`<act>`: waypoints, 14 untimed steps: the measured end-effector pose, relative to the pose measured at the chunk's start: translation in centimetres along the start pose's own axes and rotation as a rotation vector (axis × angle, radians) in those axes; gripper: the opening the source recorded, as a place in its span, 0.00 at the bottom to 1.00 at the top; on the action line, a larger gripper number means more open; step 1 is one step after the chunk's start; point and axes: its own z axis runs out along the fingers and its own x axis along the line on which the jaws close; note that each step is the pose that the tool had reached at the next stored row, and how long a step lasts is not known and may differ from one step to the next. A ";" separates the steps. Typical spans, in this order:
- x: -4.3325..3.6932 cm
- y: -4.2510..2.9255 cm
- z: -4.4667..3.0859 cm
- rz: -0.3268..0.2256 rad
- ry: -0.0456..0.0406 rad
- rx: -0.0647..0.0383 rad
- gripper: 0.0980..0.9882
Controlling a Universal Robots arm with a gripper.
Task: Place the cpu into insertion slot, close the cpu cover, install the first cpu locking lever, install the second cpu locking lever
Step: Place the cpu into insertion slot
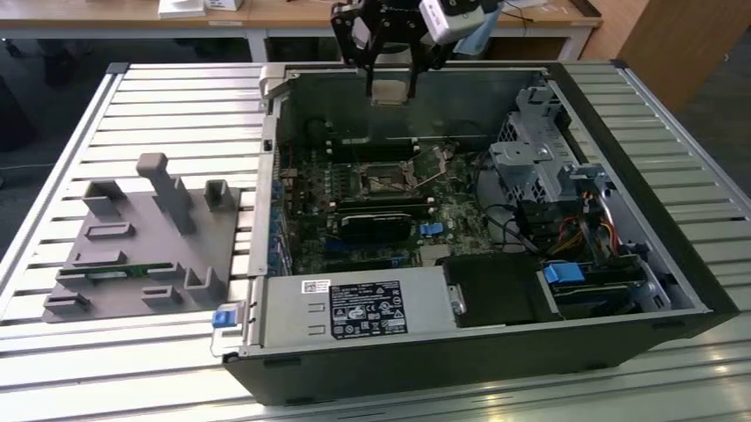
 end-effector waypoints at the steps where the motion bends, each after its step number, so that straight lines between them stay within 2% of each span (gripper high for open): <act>1: 0.01 0.00 0.00 0.011 -0.0009 0.000 0.49; 14: 0.11 -0.01 0.06 0.132 -0.0118 -0.003 0.49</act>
